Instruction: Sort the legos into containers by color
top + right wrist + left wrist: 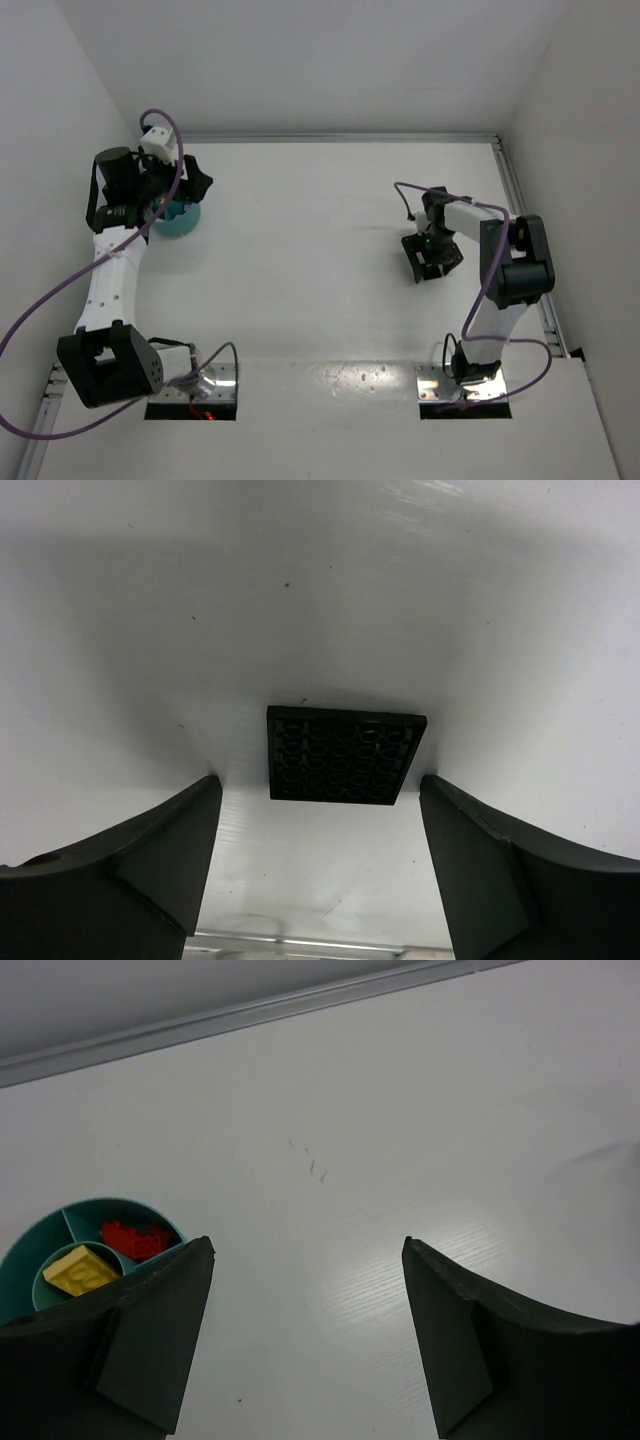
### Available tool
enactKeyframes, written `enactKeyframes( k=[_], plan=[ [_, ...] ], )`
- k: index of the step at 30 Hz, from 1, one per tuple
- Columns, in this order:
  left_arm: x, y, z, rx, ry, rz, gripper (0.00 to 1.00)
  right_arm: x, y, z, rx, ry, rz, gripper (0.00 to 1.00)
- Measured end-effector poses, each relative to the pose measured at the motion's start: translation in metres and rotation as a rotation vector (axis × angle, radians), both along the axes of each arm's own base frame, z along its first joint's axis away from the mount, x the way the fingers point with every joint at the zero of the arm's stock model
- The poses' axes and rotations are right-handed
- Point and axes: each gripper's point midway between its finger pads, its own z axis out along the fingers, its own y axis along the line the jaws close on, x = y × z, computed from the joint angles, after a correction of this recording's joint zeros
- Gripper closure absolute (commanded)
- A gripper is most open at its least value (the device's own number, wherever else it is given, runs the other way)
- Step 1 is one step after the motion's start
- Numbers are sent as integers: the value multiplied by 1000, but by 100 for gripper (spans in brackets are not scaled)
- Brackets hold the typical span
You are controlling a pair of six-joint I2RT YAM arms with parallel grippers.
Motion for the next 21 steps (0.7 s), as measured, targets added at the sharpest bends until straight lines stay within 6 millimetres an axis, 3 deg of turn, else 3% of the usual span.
enactKeyframes(
  k=[11,18,21],
  plan=[
    [2,0,3,4,-15,0,18,4,-3,0,-1,45,-57,29],
    [2,1,3,4,-16,1,18,6,-7,-1,5,34,-81,52],
    [2,1,3,5,-21,1,18,7,-8,0,9,27,-80,66]
  ],
)
